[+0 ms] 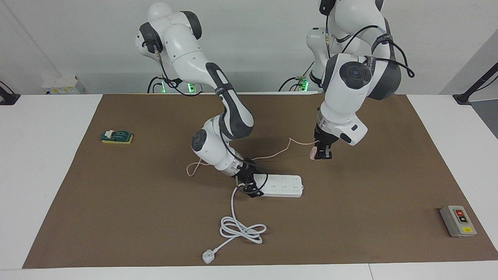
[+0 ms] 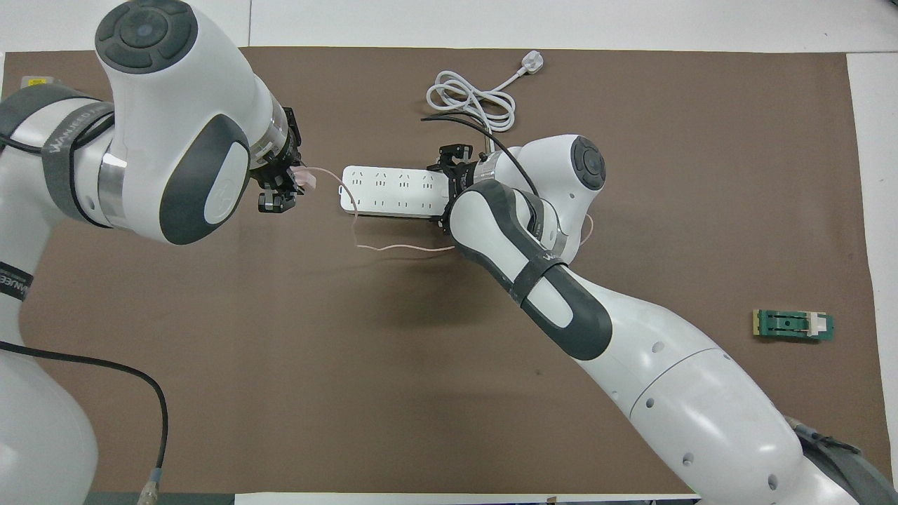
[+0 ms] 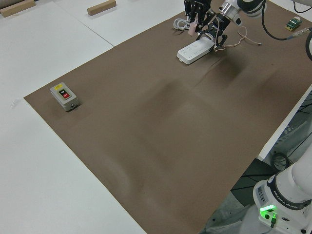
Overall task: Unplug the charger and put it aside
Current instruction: 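Pull the charger out of the socket with the left gripper, then carry the charger away with the left gripper while the right gripper withdraws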
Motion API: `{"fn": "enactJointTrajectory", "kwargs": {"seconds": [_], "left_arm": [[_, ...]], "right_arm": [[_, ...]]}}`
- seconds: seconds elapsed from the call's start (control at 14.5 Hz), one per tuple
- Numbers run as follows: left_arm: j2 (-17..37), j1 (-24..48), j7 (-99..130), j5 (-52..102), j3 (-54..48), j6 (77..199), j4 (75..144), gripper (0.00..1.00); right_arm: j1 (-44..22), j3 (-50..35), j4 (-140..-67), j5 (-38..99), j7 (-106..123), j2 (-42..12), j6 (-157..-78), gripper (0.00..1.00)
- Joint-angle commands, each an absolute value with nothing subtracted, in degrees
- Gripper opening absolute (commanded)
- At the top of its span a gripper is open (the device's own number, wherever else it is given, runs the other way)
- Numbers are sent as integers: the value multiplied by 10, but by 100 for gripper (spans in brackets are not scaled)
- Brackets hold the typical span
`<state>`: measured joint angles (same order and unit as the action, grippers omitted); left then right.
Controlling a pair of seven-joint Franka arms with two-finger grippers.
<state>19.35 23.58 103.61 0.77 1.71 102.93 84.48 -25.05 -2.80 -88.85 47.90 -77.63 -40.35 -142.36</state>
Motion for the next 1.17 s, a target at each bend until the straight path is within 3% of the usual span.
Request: {"fn": "enactJointTrajectory", "kwargs": {"seconds": [0.0,0.07,0.69,0.97,1.11], "left_arm": [[189,228,994,18,18,1057,877,0],[188,216,963,19,17,1057,879,0],[172,114,398,54,18,1019,894,0],[156,47,112,64,22,991,904,0],[154,28,-50,46,24,991,913,0]], "right_arm": [[-248,-29,-885,487,-729,-421,-1440,16],[-246,-29,-885,487,-721,-420,-1437,99],[-244,-22,-888,441,-693,-387,-1426,100],[-179,-21,-883,394,-660,-347,-1368,100],[-171,-22,-884,395,-658,-345,-1375,100]]}}
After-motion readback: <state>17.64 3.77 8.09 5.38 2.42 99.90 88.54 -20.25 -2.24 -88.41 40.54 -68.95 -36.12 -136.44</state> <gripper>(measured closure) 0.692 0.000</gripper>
